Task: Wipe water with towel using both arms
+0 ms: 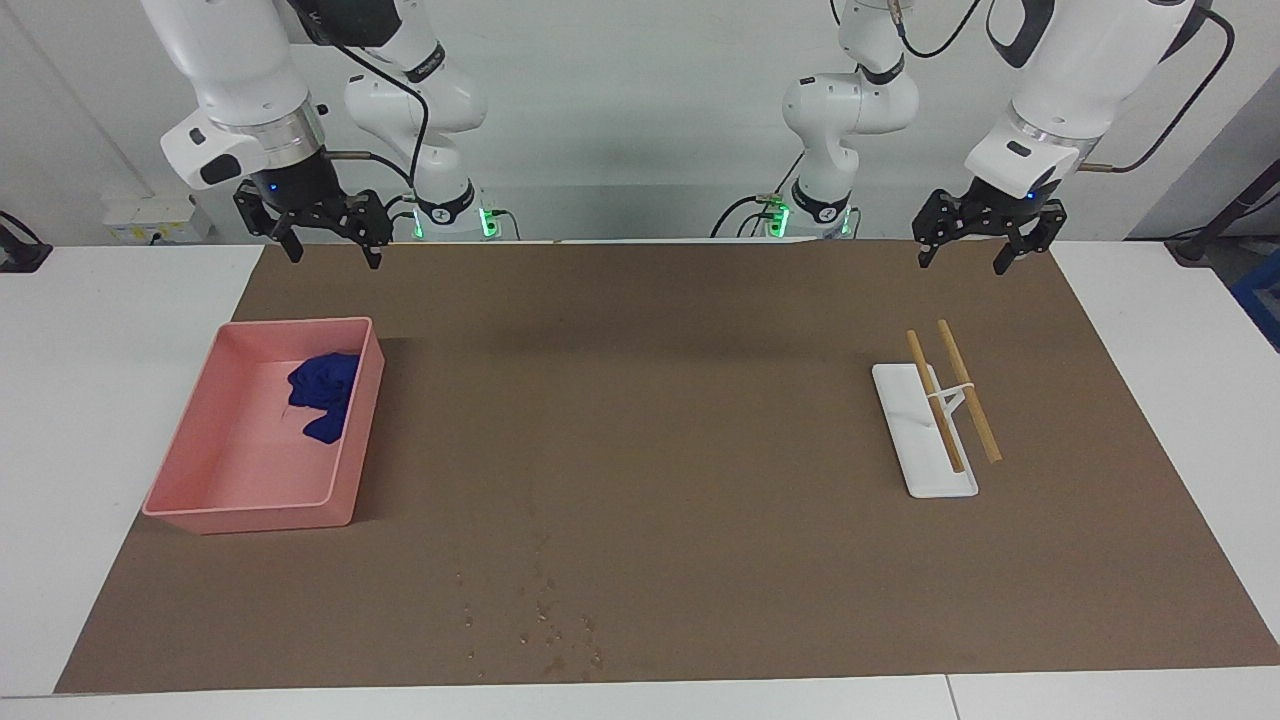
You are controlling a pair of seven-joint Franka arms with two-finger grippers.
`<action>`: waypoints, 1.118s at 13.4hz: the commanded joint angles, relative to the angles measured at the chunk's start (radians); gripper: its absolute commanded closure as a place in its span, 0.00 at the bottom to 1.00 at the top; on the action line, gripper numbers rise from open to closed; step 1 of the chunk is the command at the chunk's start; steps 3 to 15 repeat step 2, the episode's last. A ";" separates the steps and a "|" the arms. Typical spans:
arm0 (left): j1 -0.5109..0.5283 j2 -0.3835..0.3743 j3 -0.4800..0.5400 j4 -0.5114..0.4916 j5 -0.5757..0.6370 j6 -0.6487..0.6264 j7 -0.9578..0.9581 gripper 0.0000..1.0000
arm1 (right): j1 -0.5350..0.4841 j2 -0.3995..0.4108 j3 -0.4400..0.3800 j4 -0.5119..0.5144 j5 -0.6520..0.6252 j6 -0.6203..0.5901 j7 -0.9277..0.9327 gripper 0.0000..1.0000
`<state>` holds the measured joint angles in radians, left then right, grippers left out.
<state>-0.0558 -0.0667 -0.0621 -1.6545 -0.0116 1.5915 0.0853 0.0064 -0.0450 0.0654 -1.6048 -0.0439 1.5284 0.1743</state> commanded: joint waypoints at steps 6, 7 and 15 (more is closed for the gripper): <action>-0.010 -0.004 0.008 0.001 0.022 -0.013 0.010 0.00 | -0.013 -0.026 0.002 -0.029 0.022 0.010 -0.024 0.01; -0.010 -0.004 0.008 0.001 0.022 -0.013 0.010 0.00 | -0.013 -0.026 0.002 -0.029 0.022 0.010 -0.024 0.01; -0.010 -0.004 0.008 0.001 0.022 -0.013 0.010 0.00 | -0.013 -0.026 0.002 -0.029 0.022 0.010 -0.024 0.01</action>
